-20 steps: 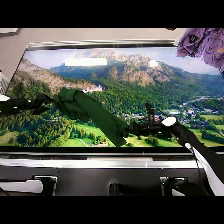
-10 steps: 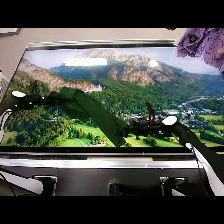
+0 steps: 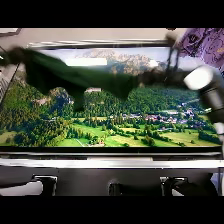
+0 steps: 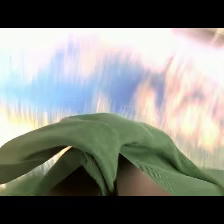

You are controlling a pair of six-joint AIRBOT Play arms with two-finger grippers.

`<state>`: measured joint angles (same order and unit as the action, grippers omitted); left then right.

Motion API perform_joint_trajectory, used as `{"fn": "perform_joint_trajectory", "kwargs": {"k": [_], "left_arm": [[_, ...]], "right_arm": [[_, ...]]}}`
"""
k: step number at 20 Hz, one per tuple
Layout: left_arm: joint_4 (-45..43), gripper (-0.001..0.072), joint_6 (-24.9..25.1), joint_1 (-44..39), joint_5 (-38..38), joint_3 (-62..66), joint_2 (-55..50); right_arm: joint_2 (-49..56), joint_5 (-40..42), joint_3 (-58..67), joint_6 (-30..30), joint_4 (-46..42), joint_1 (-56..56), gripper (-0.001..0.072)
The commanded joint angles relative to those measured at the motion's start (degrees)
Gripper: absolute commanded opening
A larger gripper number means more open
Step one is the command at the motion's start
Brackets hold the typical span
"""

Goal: Fold the clothes and pants, and hang the long-sleeved shirts on hangers.

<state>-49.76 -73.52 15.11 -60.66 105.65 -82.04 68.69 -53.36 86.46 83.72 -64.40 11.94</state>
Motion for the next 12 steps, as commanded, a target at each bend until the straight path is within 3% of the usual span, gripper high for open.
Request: {"fn": "perform_joint_trajectory", "kwargs": {"k": [1,6,10,12], "left_arm": [[-5.3,0.0016,-1.6,0.0,0.0,10.2,11.5],[-11.8,0.0017,-7.2,0.0,-7.7,10.3,27.3],[-11.8,0.0016,-12.3,0.0,-15.2,10.1,31.1],[-11.8,0.0017,-12.7,0.0,-15.7,6.3,30.3]], "right_arm": [[-2.4,-4.0,21.1,1.1,-12.1,0.0,0.0026],[-13.2,-11.1,28.3,0.4,-13.9,0.0,0.0027],[-14.3,-20.4,28.2,10.4,-12.0,0.0,0.0027],[-10.3,-24.8,27.7,10.8,-8.1,0.0,0.0027]]}}
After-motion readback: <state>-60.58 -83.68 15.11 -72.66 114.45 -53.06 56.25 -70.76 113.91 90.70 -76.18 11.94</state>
